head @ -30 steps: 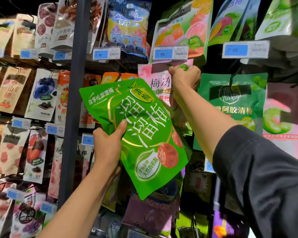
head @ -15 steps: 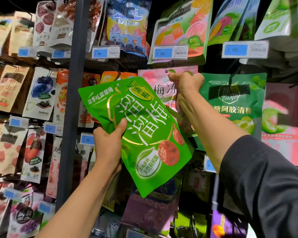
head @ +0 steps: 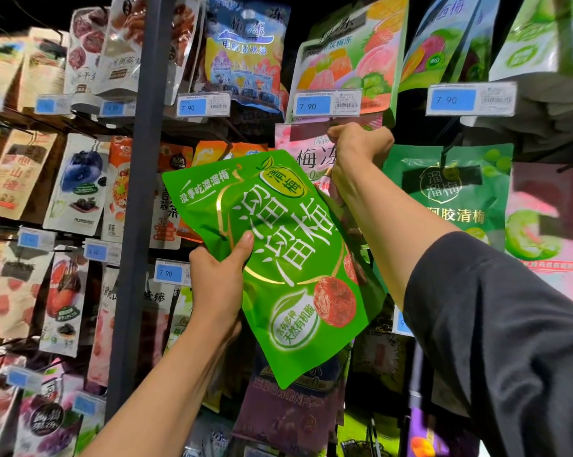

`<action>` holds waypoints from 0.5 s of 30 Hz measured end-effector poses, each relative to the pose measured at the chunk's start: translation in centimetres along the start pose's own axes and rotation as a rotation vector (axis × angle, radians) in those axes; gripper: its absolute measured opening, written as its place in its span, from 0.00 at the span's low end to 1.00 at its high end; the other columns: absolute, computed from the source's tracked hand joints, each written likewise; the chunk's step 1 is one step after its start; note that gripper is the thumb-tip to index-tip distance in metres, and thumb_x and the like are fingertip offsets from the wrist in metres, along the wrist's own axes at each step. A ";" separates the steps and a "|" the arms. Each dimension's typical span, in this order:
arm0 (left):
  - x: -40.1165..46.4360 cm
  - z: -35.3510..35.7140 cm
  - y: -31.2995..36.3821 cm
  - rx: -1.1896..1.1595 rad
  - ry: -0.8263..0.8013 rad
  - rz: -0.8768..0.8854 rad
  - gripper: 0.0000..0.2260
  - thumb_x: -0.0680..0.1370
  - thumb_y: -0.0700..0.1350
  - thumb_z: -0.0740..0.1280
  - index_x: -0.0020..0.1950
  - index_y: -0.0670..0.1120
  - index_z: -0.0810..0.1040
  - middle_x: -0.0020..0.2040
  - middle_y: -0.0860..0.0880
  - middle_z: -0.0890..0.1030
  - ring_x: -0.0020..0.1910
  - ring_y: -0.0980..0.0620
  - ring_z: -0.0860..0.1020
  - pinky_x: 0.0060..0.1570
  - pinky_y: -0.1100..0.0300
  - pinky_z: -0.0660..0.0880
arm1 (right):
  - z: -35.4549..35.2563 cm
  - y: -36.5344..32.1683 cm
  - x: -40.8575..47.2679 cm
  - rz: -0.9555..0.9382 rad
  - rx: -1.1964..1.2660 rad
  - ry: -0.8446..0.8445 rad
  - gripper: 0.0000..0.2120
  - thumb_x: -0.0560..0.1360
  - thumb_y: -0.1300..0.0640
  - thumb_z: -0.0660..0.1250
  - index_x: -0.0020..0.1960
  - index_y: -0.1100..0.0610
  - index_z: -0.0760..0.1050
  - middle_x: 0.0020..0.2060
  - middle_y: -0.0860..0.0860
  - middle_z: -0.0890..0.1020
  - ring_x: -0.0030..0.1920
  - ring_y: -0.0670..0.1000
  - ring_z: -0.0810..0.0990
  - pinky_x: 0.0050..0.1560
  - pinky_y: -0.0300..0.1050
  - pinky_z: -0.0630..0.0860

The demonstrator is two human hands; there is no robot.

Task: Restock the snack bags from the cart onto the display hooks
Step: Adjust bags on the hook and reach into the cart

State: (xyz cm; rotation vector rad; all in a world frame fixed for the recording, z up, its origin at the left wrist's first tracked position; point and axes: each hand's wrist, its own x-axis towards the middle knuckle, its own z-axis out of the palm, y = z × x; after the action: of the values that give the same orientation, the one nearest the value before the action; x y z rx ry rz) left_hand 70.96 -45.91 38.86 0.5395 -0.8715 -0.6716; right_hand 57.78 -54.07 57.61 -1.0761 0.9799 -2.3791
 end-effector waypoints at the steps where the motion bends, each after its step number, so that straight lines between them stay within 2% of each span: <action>1: 0.1 0.0 0.0 0.005 0.004 0.005 0.07 0.75 0.39 0.71 0.51 0.40 0.78 0.49 0.43 0.83 0.50 0.43 0.82 0.53 0.43 0.79 | 0.1 0.0 0.0 0.005 -0.001 0.002 0.20 0.55 0.64 0.80 0.31 0.56 0.67 0.36 0.53 0.82 0.39 0.53 0.82 0.38 0.48 0.80; 4: 0.3 -0.2 0.1 0.014 0.013 0.022 0.08 0.74 0.40 0.72 0.51 0.38 0.78 0.49 0.41 0.83 0.50 0.42 0.82 0.53 0.41 0.78 | 0.4 0.0 0.0 0.020 -0.019 -0.003 0.21 0.56 0.63 0.79 0.32 0.57 0.66 0.38 0.53 0.82 0.40 0.54 0.82 0.39 0.48 0.80; 6: 0.4 -0.3 -0.1 0.010 0.016 0.022 0.11 0.74 0.40 0.72 0.53 0.36 0.78 0.50 0.40 0.83 0.51 0.41 0.82 0.53 0.39 0.78 | 0.4 -0.1 -0.1 0.017 -0.016 -0.011 0.21 0.57 0.63 0.79 0.32 0.55 0.65 0.35 0.51 0.79 0.40 0.53 0.80 0.40 0.47 0.79; 9: 0.4 -0.4 -0.5 0.020 0.006 0.028 0.06 0.74 0.40 0.72 0.50 0.40 0.80 0.48 0.41 0.84 0.50 0.41 0.82 0.53 0.39 0.78 | 0.4 0.3 -0.5 -0.029 -0.025 0.005 0.19 0.60 0.65 0.77 0.31 0.53 0.66 0.30 0.46 0.75 0.38 0.52 0.78 0.38 0.44 0.77; 11: 0.4 -0.6 -0.7 0.035 0.006 0.033 0.05 0.74 0.40 0.72 0.48 0.41 0.81 0.48 0.41 0.84 0.50 0.40 0.82 0.53 0.38 0.78 | 0.6 0.5 -0.5 -0.043 -0.029 0.033 0.13 0.61 0.65 0.76 0.35 0.56 0.72 0.35 0.48 0.79 0.41 0.53 0.80 0.40 0.45 0.77; 12: 0.5 -0.7 -0.8 0.037 0.009 0.034 0.04 0.74 0.40 0.72 0.48 0.42 0.81 0.48 0.41 0.84 0.50 0.40 0.82 0.53 0.37 0.77 | 0.6 0.6 -0.4 -0.038 -0.046 0.050 0.10 0.62 0.64 0.75 0.40 0.59 0.75 0.40 0.51 0.81 0.44 0.55 0.81 0.41 0.45 0.77; 15: 0.6 -1.0 -0.8 0.058 0.002 0.050 0.07 0.73 0.41 0.74 0.48 0.41 0.82 0.48 0.41 0.84 0.50 0.40 0.83 0.53 0.37 0.77 | 0.8 1.6 0.2 -0.019 -0.169 0.074 0.14 0.68 0.62 0.70 0.54 0.63 0.76 0.54 0.56 0.81 0.54 0.57 0.79 0.45 0.43 0.71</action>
State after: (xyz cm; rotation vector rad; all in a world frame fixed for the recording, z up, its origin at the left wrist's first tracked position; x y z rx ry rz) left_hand 71.79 -46.73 38.10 0.5685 -0.9020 -0.6016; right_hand 58.28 -55.67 56.91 -1.0669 1.2209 -2.4014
